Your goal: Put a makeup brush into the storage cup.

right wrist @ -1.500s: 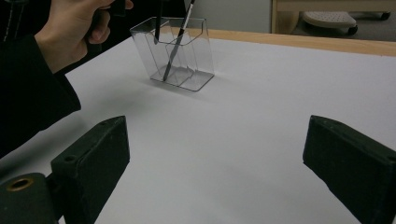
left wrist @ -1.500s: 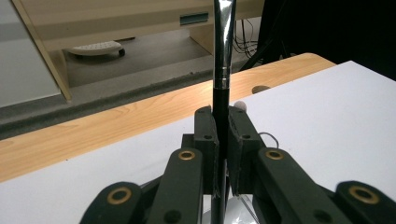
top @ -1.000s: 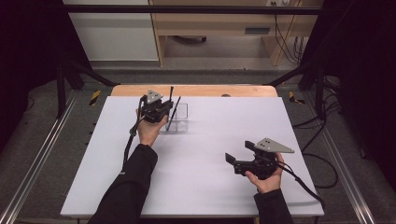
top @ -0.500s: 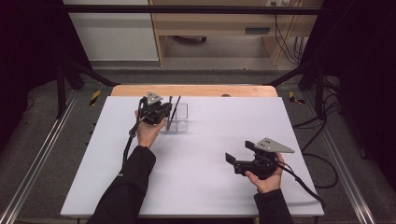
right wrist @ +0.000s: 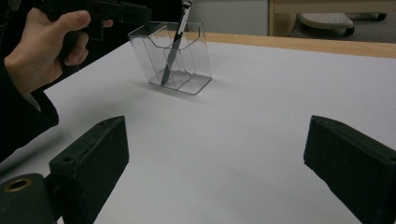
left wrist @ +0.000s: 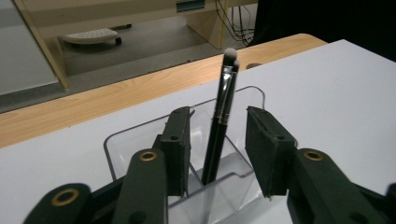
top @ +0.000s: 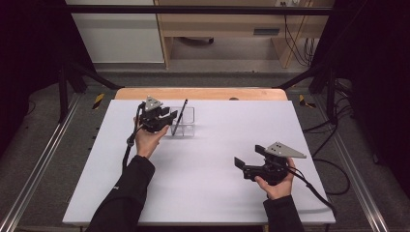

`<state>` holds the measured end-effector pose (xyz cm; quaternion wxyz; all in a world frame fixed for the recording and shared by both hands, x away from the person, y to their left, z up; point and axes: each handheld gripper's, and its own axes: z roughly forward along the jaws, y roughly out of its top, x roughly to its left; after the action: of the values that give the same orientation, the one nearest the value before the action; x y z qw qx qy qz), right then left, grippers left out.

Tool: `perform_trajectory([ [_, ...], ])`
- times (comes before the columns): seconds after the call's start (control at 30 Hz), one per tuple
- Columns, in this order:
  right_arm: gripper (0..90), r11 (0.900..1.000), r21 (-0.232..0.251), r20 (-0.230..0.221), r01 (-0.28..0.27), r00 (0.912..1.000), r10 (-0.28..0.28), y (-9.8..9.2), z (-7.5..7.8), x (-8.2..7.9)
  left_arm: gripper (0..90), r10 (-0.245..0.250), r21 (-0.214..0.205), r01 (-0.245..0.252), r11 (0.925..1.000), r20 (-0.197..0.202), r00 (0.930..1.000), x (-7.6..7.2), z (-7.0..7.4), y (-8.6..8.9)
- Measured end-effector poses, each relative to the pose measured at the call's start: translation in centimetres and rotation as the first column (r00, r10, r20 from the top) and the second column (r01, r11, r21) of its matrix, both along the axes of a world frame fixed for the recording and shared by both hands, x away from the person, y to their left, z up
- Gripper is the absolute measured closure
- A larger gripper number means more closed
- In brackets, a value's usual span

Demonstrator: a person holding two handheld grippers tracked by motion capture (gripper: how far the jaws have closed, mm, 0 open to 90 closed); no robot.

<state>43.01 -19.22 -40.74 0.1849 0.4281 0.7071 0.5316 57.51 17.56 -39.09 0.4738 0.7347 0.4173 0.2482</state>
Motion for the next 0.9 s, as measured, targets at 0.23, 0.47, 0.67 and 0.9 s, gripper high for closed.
perform_trajectory([
  [0.23,7.0,1.0000,-0.004,0.003,0.006,1.0000,-0.006,-0.1,0.1,0.0,43.6,-0.041,-0.012,0.041,0.9991,0.030,0.9987,-2.1,0.8,-0.1],
  [0.47,6.8,0.9999,0.000,0.008,0.012,0.9999,-0.012,-0.2,0.2,0.0,28.8,-0.071,-0.021,0.071,0.9972,0.033,0.9970,-4.4,1.1,0.3],
  [0.67,6.6,0.9999,-0.001,0.012,0.015,0.9998,-0.015,-0.3,0.3,0.0,23.3,-0.095,-0.018,0.096,0.9952,0.033,0.9949,-6.3,1.3,0.8],
  [0.9,6.3,0.9998,-0.006,0.016,0.017,0.9997,-0.017,-0.5,0.4,-0.1,19.4,-0.122,-0.019,0.122,0.9923,0.030,0.9921,-8.4,0.9,1.2],
])
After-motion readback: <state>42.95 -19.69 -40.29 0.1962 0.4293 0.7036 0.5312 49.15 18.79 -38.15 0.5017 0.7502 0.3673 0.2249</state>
